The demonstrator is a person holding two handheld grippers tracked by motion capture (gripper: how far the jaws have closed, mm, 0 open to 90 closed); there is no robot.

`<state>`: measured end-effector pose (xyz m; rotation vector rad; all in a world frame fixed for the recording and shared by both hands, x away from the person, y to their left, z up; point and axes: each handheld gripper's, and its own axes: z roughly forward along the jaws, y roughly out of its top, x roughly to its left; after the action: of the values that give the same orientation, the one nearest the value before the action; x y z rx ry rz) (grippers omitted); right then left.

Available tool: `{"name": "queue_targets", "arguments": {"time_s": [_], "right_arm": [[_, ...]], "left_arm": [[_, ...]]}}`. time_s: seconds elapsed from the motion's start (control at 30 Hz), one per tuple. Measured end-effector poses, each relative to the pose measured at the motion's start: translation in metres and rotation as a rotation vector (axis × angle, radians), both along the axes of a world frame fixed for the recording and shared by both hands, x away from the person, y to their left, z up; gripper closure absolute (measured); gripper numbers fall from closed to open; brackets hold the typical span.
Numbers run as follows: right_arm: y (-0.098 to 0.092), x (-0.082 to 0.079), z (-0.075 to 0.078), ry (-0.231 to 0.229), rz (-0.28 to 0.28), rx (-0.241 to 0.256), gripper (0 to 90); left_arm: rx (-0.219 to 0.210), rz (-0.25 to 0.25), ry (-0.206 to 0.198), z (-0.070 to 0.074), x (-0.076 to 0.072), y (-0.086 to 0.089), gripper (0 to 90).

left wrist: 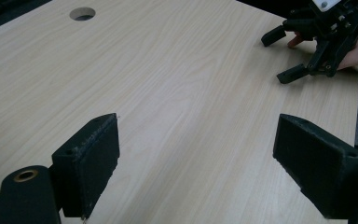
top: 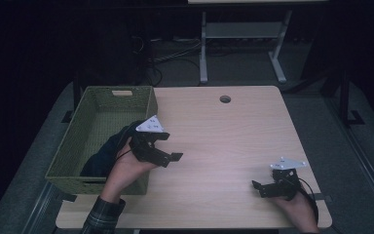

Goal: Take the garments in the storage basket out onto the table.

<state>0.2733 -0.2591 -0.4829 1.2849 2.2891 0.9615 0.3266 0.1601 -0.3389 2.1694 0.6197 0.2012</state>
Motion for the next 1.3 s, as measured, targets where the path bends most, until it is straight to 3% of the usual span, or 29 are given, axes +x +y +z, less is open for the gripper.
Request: {"name": "queue_targets", "arguments": {"time_s": [0.37,1.3], "right_arm": [[0.0,0.0,0.0,0.001,0.001,0.0,1.2],[0.0,0.0,0.0,0.001,0.001,0.001,1.2]], "left_arm": [[-0.012,0.027,-0.013,0.008,-0.003,0.014,14.1],[0.003,0.11,-0.02,0.013,-0.007,0.056,14.1]]}}
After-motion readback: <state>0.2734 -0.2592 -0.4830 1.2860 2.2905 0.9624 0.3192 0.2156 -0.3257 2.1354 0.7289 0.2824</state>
